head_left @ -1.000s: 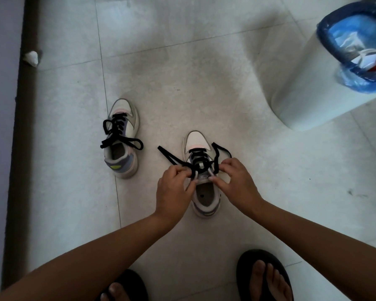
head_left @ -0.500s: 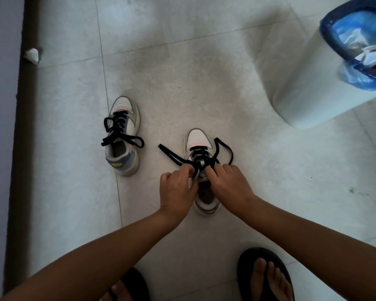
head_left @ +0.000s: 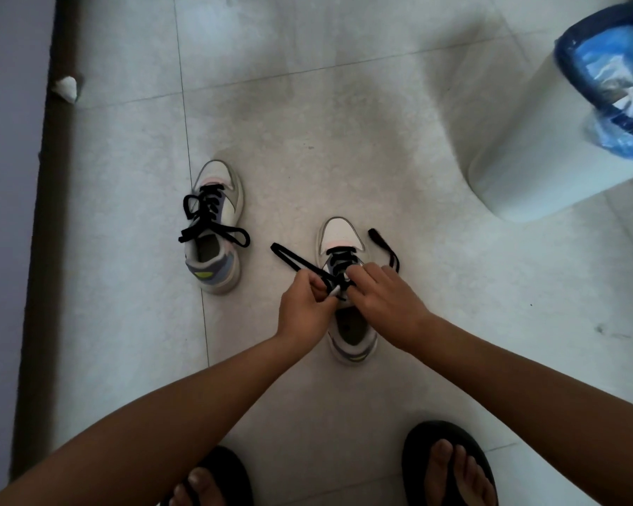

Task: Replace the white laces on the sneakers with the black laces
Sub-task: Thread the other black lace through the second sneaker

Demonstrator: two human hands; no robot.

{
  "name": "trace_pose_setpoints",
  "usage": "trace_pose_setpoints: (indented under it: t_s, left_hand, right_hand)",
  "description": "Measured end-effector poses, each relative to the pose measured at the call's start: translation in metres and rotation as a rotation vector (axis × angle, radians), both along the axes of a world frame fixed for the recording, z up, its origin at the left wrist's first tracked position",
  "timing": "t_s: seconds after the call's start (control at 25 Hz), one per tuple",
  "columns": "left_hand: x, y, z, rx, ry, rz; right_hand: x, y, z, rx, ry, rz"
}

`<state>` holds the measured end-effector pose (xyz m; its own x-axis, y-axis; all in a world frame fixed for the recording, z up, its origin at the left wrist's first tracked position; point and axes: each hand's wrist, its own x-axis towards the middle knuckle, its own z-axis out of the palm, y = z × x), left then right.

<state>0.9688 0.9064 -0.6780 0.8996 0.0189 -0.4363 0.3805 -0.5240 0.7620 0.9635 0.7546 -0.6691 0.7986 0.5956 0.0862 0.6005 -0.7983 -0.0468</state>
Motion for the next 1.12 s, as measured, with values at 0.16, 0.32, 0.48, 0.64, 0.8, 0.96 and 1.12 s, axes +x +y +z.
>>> trace_pose_setpoints:
  t_s: [0.16, 0.32, 0.48, 0.64, 0.8, 0.96, 1.12]
  left_hand:
    - [0.002, -0.005, 0.002, 0.029, 0.015, 0.000]
    - [0.004, -0.005, 0.001, -0.006, 0.062, 0.053]
    - [0.004, -0.002, 0.000, -0.002, 0.059, 0.047]
    - [0.003, 0.000, -0.001, -0.002, 0.062, 0.035]
    - [0.003, 0.002, 0.003, -0.025, 0.051, 0.005]
    - [-0.023, -0.004, 0.004, 0.105, -0.040, -0.104]
    - [-0.050, -0.029, 0.000, 0.381, 0.153, -0.200]
  right_hand:
    - [0.006, -0.008, -0.009, 0.279, 0.195, -0.009]
    - [0.007, -0.001, -0.011, 0.334, 0.145, -0.048]
    - [0.007, 0.002, -0.010, 0.363, 0.029, -0.103]
    - [0.005, 0.006, -0.010, 0.453, 0.048, -0.178]
    - [0.000, 0.006, -0.015, 0.508, 0.142, -0.240]
    - [-0.011, 0.018, -0.020, 0.751, 0.341, -0.505]
    - [-0.016, 0.027, -0.020, 0.791, 0.334, -0.584]
